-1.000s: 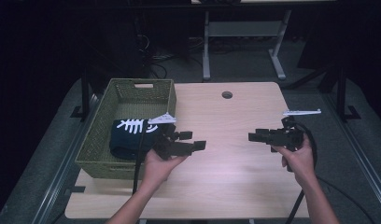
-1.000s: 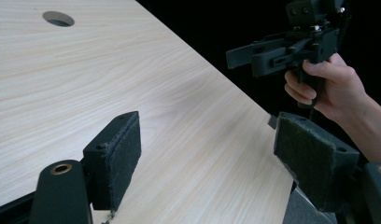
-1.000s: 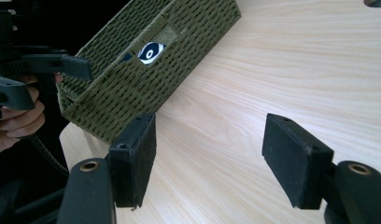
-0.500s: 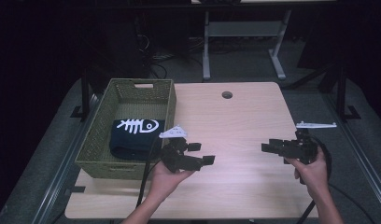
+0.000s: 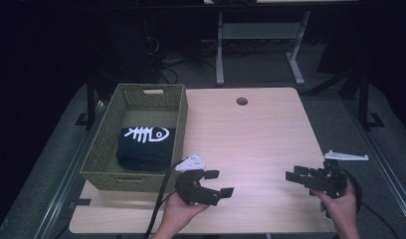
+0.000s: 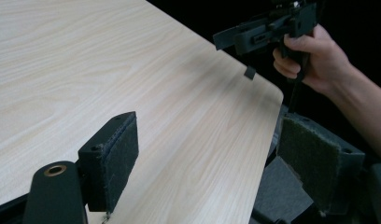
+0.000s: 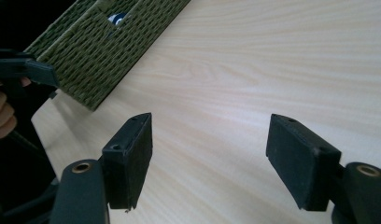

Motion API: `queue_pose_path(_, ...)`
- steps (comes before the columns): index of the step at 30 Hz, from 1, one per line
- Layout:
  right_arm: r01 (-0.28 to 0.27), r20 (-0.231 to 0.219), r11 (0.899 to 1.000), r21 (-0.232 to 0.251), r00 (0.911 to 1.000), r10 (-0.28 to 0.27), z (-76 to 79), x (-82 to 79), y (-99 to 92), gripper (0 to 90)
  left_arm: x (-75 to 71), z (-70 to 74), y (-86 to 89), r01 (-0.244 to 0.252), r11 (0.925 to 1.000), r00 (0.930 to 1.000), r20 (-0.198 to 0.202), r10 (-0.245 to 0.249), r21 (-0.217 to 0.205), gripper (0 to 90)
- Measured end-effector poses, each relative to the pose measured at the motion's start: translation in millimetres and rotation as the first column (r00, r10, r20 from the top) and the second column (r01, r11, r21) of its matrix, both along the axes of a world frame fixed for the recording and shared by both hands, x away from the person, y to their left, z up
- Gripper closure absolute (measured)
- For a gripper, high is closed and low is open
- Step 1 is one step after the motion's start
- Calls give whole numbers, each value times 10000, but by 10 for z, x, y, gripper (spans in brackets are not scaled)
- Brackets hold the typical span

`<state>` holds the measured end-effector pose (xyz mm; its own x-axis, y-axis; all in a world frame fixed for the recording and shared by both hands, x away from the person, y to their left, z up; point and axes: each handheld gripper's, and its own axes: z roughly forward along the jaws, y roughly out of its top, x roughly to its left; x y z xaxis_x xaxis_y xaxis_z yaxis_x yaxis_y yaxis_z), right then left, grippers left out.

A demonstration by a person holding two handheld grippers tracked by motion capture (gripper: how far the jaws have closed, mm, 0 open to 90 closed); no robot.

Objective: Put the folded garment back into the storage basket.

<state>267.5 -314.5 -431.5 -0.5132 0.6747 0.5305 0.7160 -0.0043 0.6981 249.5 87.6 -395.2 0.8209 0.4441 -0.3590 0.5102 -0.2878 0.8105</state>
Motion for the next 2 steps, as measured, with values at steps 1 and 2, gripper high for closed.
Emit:
queue_pose_path(1, -15, -47, 10000, -7, 10000, 15, -24, -33, -1, 310, -25, -27, -5, 120, 9999, 9999, -68, -120, 39, 208)
queue_pose_path(2, 23, 48, 9999, -127, 10000, -22, -48, -73, -1, 306, -52, -57, -3, 188, 9998, 9998, -95, -187, 55, 207)
